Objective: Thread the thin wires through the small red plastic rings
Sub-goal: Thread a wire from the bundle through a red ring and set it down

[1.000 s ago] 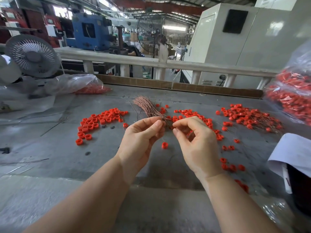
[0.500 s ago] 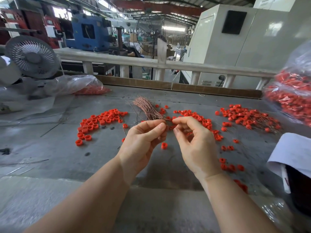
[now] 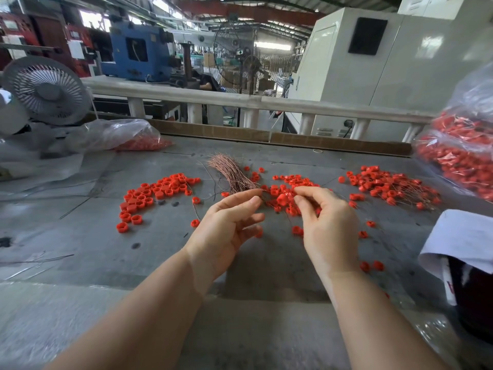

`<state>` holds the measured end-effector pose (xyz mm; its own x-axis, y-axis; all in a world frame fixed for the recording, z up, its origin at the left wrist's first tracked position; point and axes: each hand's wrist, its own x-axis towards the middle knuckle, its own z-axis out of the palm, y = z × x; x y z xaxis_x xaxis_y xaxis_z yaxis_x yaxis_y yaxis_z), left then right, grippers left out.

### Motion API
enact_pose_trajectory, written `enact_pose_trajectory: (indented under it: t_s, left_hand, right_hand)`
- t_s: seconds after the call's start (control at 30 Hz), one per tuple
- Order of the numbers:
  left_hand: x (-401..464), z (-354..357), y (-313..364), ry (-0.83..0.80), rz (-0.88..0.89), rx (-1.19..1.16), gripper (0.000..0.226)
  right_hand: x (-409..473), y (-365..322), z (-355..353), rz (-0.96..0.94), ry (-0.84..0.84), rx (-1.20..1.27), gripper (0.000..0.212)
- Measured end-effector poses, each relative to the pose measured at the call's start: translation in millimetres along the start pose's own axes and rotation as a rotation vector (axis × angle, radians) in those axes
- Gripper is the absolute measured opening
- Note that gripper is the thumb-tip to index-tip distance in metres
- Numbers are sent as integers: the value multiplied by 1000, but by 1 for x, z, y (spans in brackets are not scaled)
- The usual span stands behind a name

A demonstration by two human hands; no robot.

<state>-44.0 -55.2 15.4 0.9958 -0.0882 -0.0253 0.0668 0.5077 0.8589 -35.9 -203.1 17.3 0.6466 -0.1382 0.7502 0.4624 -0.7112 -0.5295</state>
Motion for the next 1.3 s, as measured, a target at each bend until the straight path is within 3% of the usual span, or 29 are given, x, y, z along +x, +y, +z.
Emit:
enact_pose_trajectory:
  t_s: [0.17, 0.37, 0.5, 0.7, 0.83, 1.3]
  left_hand:
    - [1, -2, 0, 34, -38, 25, 12]
    - [2, -1, 0, 62, -51, 20, 13]
    - [2, -1, 0, 61, -54, 25, 12]
    - [2, 0, 0, 69, -49, 31, 13]
    - [2, 1, 0, 72, -48, 45, 13]
    - [-1, 4, 2, 93, -36, 82, 13]
  right_hand:
    - [9, 14, -3, 233, 79, 65, 23]
    - [21, 38, -6, 571, 153, 221, 37]
    - [23, 53, -4, 689, 142, 262, 48]
    - [25, 67, -3, 746, 114, 317, 49]
    - [25, 69, -8, 803, 98, 317, 61]
    - [22, 56, -6, 664, 9, 245, 63]
